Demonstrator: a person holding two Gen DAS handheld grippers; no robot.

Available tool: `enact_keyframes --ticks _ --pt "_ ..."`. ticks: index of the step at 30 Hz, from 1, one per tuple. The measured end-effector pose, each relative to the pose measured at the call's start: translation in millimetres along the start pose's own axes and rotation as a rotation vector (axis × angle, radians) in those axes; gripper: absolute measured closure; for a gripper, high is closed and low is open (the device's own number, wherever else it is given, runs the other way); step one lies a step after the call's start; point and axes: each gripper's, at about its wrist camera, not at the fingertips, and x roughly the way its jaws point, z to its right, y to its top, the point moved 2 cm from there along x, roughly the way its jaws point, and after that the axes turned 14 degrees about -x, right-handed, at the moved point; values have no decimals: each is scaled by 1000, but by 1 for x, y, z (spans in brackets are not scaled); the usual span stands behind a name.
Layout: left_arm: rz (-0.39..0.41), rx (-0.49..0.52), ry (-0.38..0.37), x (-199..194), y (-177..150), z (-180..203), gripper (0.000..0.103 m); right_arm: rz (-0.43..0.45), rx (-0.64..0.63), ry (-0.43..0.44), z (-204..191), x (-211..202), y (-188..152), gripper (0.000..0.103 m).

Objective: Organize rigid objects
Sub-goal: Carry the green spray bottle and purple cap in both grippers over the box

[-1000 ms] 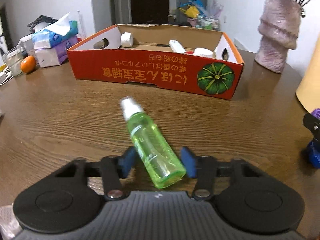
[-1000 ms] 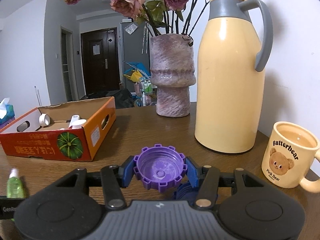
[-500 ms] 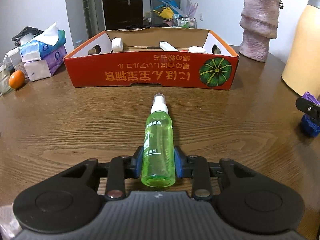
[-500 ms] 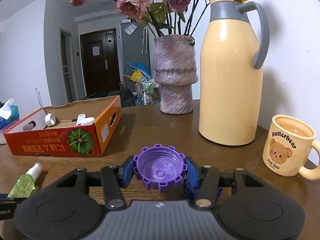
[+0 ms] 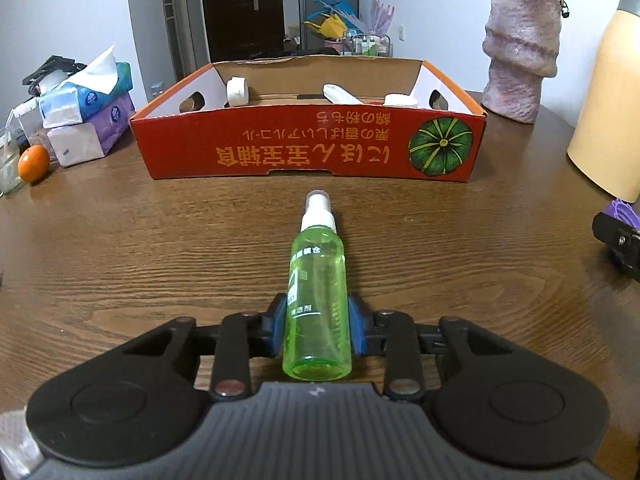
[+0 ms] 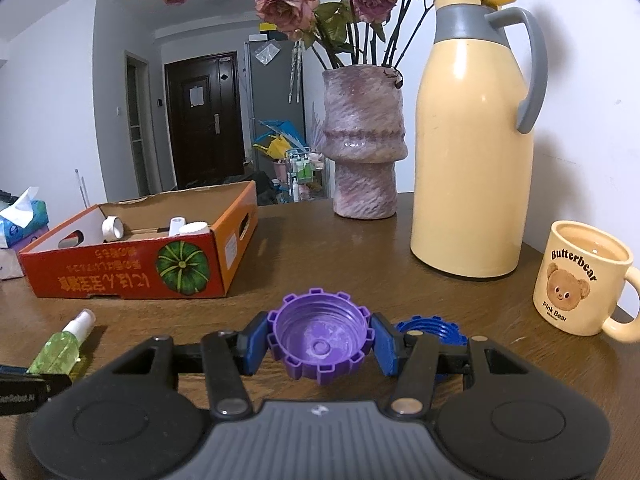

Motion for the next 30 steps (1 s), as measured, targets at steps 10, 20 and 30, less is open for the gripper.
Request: enact_keyframes --ticks 10,20,30 --pt "51 12 -31 -14 3 1 72 3 -3 14 -12 -7 -1 50" --pt "115 5 -65 -32 10 -5 72 25 4 28 -25 -16 -2 50" --pt "184 -11 -98 -53 19 -16 72 54 16 46 -42 -26 2 50"
